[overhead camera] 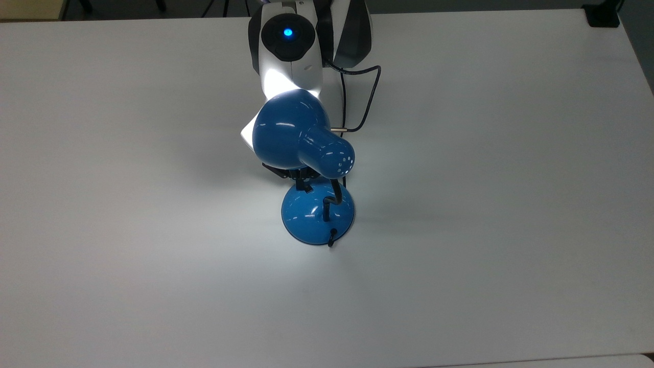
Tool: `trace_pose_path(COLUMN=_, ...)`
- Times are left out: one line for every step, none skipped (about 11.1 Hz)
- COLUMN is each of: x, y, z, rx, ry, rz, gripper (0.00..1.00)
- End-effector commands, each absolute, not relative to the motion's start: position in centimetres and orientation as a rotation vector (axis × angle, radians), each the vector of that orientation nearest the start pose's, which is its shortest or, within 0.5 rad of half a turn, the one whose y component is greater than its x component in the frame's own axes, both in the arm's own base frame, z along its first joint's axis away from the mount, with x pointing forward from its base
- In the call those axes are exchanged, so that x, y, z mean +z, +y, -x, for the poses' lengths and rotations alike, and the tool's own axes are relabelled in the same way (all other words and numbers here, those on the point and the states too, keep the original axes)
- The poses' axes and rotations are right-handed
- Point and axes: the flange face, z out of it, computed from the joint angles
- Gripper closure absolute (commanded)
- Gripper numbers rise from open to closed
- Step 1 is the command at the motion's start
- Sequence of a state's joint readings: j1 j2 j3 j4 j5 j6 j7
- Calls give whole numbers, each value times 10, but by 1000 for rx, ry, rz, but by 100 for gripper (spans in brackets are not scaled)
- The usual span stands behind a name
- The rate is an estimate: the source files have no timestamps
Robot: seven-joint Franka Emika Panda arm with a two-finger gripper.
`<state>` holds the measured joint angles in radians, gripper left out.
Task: Turn off the lamp
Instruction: 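Press down on the lamp base switch with the gripper fingers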
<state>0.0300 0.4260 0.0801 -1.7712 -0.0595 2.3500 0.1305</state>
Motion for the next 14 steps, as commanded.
trace_pose_path(x=321, y=80, z=-666, rx=-269, ry=7, rz=3117, gripper=100)
trace_pose_path(x=320, y=80, z=-665, rx=-267, ry=7, rz=3117, gripper=100)
trace_pose_path(x=318, y=80, z=-664, rx=-258, ry=5, rz=3120, gripper=100)
trace_pose_path(x=317, y=79, z=-663, rx=-256, ry=3, rz=3122, gripper=100)
trace_pose_path(x=317, y=79, z=-663, rx=-253, ry=3, rz=3122, gripper=100)
trace_pose_path(x=320, y=77, z=-663, rx=-256, ry=7, rz=3122, gripper=100)
trace_pose_path(x=325, y=76, z=-663, rx=-263, ry=14, rz=3121, gripper=100)
trace_pose_path(x=328, y=78, z=-662, rx=-267, ry=14, rz=3117, gripper=100)
trace_pose_path(x=334, y=77, z=-662, rx=-276, ry=18, rz=3115, gripper=100)
trace_pose_path(x=341, y=78, z=-663, rx=-292, ry=20, rz=3111, gripper=100)
trace_pose_path(x=342, y=80, z=-662, rx=-294, ry=26, rz=3108, gripper=100)
trace_pose_path(x=343, y=81, z=-662, rx=-295, ry=52, rz=3103, gripper=100)
trace_pose_path(x=345, y=82, z=-662, rx=-300, ry=55, rz=3102, gripper=100)
trace_pose_path(x=345, y=83, z=-662, rx=-300, ry=53, rz=3101, gripper=100)
